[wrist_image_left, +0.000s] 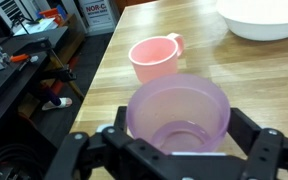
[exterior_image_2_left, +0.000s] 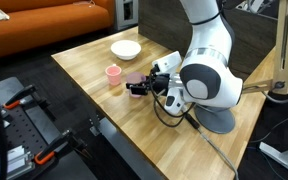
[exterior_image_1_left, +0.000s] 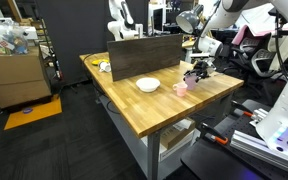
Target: Pour the water out of the purple cup into the white bowl
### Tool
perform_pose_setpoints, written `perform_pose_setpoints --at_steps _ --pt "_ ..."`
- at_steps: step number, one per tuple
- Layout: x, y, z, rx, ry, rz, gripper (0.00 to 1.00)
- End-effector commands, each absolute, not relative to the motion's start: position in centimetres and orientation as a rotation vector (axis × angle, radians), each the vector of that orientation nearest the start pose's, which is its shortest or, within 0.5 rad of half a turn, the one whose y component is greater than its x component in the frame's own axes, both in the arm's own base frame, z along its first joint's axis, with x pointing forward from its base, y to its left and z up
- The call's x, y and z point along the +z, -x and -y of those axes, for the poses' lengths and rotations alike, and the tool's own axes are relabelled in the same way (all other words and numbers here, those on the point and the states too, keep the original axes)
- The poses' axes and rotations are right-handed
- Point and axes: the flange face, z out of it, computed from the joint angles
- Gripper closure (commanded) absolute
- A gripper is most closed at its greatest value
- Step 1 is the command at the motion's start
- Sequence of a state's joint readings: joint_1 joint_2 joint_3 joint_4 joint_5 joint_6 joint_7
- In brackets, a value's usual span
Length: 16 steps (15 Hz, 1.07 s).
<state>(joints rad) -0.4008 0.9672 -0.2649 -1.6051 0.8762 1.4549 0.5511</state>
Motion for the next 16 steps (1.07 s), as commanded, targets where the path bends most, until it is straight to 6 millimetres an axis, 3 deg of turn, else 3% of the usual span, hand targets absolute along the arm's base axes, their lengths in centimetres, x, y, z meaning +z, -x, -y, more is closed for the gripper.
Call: perform_pose_setpoints --at_steps 1,3,5,9,16 --pt "5.7 -50.9 26.9 1.225 1.45 -1.639 0.0" --pt "5.4 -51.2 26.8 1.225 1.434 -1.644 0.02" --pt "5.1 -51.2 27.0 1.215 1.416 -1.658 0.27" --pt "5.2 -51.3 27.6 1.162 1.432 -1.687 0.48" --pt "7.5 -51.2 28.9 1.077 1.509 -1.699 0.51"
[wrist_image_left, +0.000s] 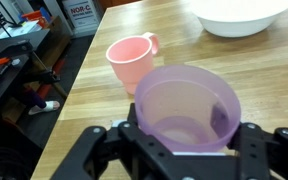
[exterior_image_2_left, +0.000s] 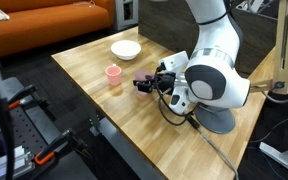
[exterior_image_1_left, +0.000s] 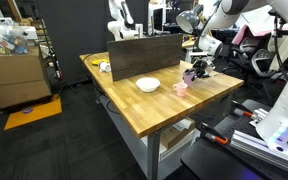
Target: Pour the water out of the purple cup into the white bowl
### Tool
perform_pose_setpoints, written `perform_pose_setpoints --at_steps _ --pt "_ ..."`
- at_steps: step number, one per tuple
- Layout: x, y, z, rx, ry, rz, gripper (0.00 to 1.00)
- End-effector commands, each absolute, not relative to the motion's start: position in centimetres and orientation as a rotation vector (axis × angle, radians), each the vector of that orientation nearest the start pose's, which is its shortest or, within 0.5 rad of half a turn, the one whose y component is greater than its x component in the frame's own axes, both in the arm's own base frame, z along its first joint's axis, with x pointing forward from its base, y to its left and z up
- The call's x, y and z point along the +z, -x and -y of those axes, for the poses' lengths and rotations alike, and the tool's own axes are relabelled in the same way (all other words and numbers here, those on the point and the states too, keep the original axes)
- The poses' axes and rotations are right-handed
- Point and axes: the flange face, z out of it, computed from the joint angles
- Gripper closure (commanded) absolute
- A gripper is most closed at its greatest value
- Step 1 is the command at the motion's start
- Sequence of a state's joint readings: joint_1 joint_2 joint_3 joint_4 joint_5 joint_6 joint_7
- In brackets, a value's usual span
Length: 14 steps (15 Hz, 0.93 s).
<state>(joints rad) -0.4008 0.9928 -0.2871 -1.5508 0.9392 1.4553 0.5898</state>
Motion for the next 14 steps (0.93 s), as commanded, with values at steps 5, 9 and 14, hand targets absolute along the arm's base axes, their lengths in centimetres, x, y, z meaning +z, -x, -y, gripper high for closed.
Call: perform_pose_setpoints --at_steps 5,9,14 --pt "10.7 -53.0 28.6 1.01 1.591 -1.689 0.51" --pt "12.6 -55.6 26.1 0.946 1.738 -1.705 0.51" --pt "14.1 -58.7 21.2 0.932 1.832 -1.677 0.51"
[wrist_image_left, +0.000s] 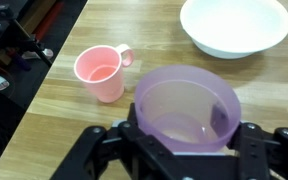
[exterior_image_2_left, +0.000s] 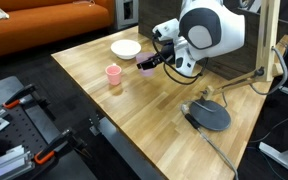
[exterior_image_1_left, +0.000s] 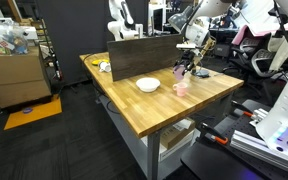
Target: Pour the water out of the purple cup into the white bowl
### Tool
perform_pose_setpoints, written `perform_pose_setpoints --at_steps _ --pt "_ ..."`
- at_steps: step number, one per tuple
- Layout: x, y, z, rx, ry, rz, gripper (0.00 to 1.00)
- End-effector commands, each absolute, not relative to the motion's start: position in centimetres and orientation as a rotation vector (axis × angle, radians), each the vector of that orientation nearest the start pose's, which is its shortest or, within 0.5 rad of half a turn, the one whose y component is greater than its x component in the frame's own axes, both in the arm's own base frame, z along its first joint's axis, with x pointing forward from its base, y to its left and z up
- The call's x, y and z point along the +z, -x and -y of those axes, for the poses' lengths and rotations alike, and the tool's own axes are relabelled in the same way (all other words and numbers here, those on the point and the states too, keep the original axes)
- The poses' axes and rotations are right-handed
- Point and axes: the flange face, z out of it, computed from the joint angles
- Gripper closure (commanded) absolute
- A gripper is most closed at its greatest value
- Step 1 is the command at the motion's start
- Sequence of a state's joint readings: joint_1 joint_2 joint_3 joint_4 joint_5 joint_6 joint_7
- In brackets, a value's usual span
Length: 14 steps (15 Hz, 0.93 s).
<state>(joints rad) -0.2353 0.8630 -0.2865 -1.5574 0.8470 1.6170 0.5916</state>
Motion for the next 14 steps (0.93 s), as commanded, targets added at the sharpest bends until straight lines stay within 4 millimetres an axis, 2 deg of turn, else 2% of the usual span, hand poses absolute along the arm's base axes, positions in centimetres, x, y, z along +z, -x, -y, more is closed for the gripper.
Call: perform_pose_setpoints --at_steps 1,5,14 --pt "14.4 -59.2 20.6 0.934 1.829 -1.678 0.51" --pt "15.5 -60.1 19.6 0.931 1.799 -1.686 0.51" --pt "16.3 -60.7 20.2 0.854 1.784 -1.759 0.51"
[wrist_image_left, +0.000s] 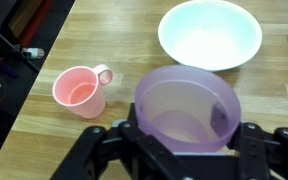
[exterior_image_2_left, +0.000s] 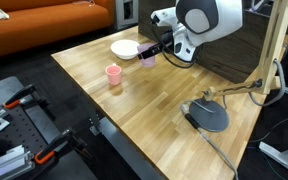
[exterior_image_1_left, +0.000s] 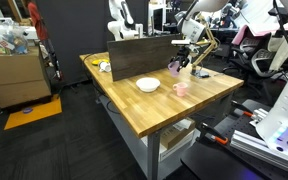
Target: Pour the water out of the purple cup into the white bowl
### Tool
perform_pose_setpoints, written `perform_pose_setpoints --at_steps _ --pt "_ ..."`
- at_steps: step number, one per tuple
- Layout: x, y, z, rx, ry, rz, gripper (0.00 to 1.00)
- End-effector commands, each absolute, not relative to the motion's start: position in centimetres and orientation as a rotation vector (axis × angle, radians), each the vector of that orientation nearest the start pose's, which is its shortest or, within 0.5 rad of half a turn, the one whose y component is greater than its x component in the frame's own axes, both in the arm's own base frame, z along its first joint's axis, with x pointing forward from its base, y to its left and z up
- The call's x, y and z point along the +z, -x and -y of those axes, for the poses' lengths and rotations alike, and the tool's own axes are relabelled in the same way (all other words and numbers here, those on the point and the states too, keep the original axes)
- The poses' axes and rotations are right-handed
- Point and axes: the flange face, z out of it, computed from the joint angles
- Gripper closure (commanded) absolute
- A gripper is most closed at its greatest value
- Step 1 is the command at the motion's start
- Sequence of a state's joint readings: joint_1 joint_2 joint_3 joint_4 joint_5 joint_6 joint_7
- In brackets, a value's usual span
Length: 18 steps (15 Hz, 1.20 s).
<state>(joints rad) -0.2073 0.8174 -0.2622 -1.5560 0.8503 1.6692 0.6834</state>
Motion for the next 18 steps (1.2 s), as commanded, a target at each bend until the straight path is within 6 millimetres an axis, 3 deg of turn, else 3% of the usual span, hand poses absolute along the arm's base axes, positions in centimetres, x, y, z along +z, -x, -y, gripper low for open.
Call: perform_pose_setpoints --at_steps 1,12,18 --pt "16.5 -60.9 20.0 0.846 1.79 -1.756 0.51" --pt "19.2 -63.1 14.0 0.847 1.887 -1.631 0.51" --pt "19.1 -63.8 11.8 0.848 1.938 -1.606 0.51"
